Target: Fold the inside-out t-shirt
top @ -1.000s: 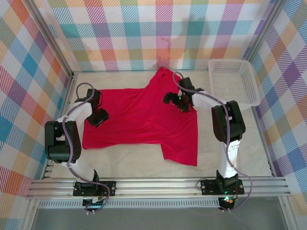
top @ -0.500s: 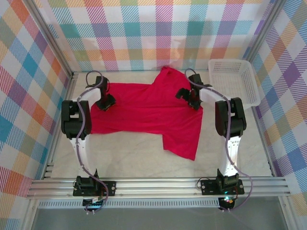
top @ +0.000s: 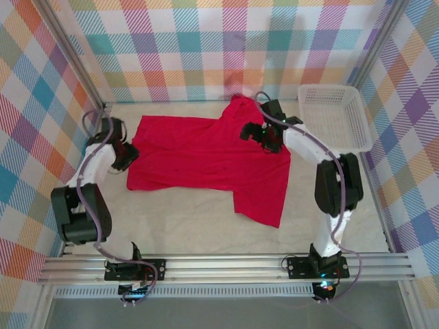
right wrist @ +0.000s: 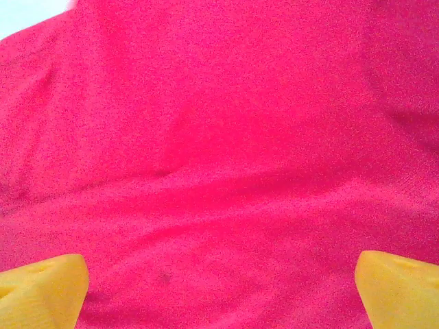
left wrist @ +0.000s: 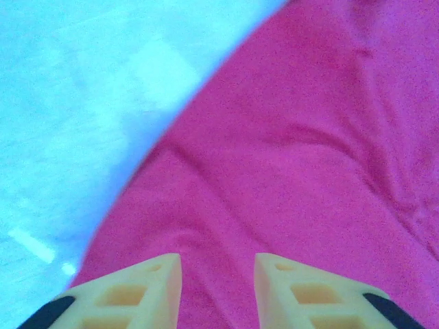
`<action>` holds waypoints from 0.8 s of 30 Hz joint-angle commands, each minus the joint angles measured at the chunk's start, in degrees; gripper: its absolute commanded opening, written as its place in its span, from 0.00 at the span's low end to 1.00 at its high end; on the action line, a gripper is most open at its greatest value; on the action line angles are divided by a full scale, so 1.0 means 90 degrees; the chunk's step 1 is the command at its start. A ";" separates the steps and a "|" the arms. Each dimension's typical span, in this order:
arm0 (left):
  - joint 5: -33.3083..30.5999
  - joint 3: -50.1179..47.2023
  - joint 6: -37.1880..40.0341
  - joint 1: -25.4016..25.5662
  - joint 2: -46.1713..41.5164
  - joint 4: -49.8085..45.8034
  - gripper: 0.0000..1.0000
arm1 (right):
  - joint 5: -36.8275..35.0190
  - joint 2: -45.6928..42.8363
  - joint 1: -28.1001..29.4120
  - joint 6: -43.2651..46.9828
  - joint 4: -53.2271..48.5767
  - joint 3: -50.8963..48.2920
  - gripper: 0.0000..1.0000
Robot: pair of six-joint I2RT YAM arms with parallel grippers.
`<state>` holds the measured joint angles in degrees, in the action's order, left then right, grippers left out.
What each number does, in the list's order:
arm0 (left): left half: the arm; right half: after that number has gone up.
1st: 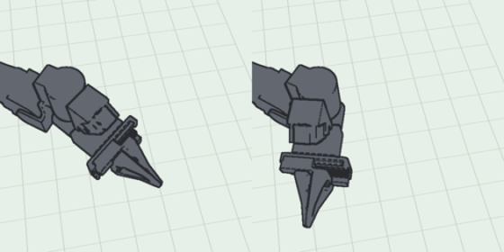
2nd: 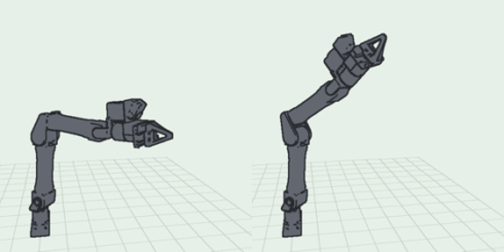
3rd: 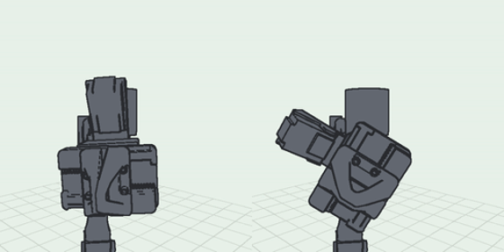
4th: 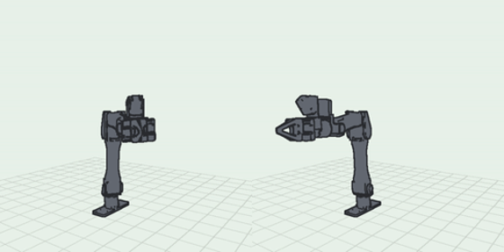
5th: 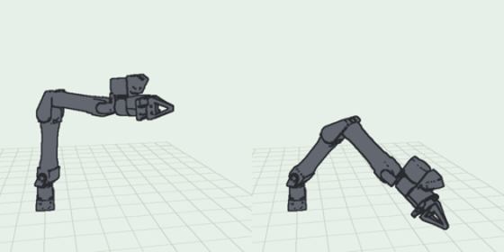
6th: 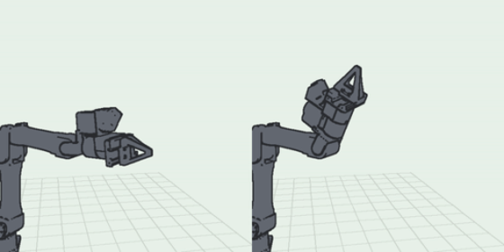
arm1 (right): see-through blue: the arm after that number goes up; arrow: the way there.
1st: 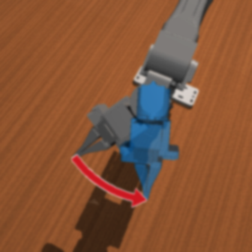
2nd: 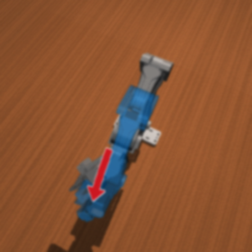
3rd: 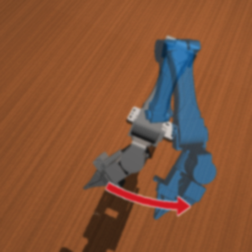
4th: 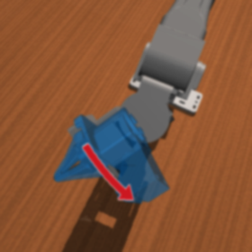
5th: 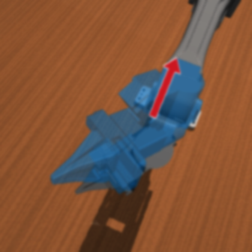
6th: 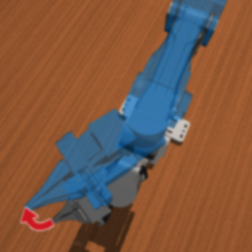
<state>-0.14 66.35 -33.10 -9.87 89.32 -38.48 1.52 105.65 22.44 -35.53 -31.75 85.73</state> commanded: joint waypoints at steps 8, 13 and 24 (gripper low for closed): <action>0.0819 -0.1104 -0.0371 -0.0971 0.0413 0.0479 0.30 | 0.0021 -0.1136 0.0437 0.0317 0.0057 -0.2069 1.00; 0.0771 -0.1141 -0.0438 -0.0975 0.0554 0.0726 0.30 | 0.0097 -0.1396 0.0432 0.0372 0.0046 -0.2441 1.00; 0.1130 -0.1268 -0.0488 -0.0969 0.0814 0.1090 0.29 | 0.0369 -0.1241 0.0435 0.0305 -0.0046 -0.2270 1.00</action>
<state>8.23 55.96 -36.69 -18.33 95.94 -29.61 3.70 94.70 26.28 -33.36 -31.57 63.81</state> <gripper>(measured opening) 0.298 0.997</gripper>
